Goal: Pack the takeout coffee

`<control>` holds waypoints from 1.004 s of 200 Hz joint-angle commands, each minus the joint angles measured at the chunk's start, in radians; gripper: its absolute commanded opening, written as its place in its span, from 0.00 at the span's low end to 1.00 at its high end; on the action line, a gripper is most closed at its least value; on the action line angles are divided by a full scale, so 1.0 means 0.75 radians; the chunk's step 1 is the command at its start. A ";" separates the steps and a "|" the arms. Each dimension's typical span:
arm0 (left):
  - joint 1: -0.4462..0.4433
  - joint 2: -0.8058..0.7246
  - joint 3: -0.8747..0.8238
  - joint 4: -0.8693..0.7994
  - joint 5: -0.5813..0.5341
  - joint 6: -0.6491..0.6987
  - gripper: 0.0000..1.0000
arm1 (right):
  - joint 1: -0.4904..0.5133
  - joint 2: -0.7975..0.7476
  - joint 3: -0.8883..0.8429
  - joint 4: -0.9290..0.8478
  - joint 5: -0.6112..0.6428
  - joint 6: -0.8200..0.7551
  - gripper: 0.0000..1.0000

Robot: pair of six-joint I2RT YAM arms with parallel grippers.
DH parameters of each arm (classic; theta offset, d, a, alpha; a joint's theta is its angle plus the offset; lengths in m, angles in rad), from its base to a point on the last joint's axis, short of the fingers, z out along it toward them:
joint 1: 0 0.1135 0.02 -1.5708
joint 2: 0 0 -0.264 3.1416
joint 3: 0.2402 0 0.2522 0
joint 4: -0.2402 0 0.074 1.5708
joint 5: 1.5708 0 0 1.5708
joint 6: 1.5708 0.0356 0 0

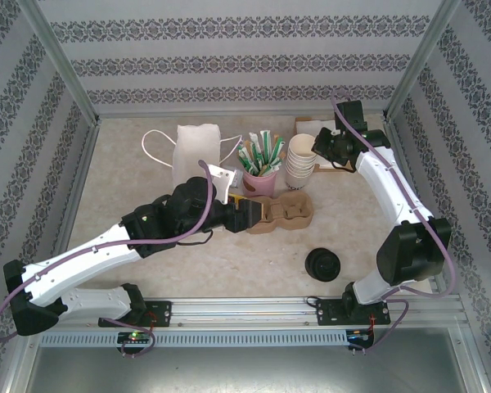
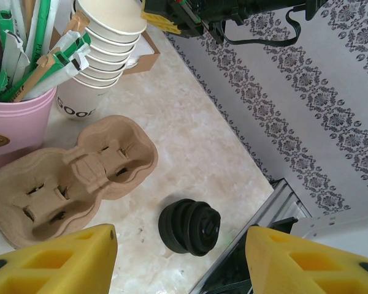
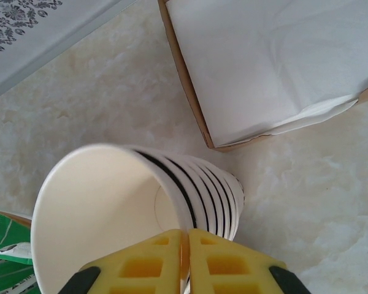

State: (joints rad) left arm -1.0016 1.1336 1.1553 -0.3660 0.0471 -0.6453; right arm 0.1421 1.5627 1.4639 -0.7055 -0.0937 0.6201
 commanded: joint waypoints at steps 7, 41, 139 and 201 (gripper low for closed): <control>-0.023 -0.007 -0.021 0.054 -0.021 -0.011 0.58 | 0.013 -0.005 0.049 0.009 0.010 0.016 0.09; -0.023 -0.016 -0.042 0.089 -0.018 -0.009 0.58 | 0.013 -0.019 0.086 -0.019 0.015 0.018 0.05; -0.023 -0.012 -0.057 0.111 -0.066 0.009 0.59 | 0.011 -0.116 0.283 -0.125 -0.001 -0.002 0.00; -0.023 -0.060 -0.091 0.173 -0.103 0.013 0.59 | 0.033 -0.308 0.292 -0.222 -0.050 0.012 0.00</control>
State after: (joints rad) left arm -1.0019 1.1263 1.1030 -0.2989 -0.0055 -0.6445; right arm 0.1429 1.4097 1.6676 -0.8097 -0.1112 0.6262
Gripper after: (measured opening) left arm 0.587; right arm 0.064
